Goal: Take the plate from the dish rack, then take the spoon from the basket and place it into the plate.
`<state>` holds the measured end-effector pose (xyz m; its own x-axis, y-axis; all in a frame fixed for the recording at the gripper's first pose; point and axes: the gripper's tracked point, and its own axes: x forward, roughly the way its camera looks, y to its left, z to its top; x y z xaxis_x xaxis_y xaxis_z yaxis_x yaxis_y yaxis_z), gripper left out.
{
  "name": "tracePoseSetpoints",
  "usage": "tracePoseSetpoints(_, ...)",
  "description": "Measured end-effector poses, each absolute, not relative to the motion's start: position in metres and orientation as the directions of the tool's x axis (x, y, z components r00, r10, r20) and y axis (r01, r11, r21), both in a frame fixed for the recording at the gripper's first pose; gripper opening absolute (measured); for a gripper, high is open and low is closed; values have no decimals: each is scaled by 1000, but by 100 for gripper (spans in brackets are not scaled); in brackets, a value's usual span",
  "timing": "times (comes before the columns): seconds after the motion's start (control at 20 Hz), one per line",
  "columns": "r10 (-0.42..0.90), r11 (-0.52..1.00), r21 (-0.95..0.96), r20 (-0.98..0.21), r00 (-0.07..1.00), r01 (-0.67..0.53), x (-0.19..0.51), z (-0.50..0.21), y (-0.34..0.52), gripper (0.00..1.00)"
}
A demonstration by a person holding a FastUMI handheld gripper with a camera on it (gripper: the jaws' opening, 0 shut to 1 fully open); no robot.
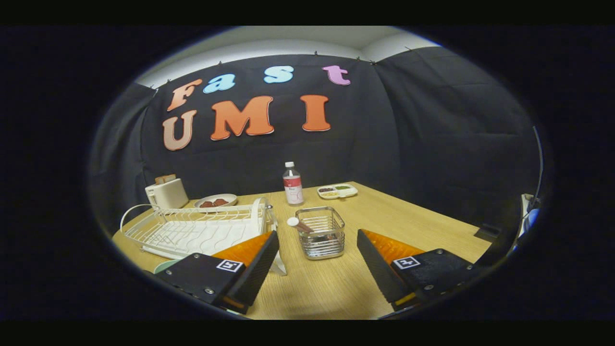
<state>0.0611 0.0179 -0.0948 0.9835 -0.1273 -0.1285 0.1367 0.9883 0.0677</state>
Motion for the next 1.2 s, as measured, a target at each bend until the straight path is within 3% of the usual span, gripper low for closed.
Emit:
tracePoseSetpoints(0.15,-129,991,19,-106,986,132,78,-94,23,91)
tracePoseSetpoints(0.45,-115,993,-11,-114,987,115,108,-102,31,65)
tracePoseSetpoints(0.65,-149,989,-12,-107,983,148,117,-106,24,32)
tracePoseSetpoints(0.7,-165,986,-22,-97,982,163,116,-104,19,20)
tracePoseSetpoints(0.75,-161,987,-26,-96,982,159,118,-102,18,15)
tracePoseSetpoints(0.9,-148,989,-11,-101,984,148,116,-96,16,9)
tracePoseSetpoints(1.2,-152,988,-40,-22,988,151,94,-53,7,8)
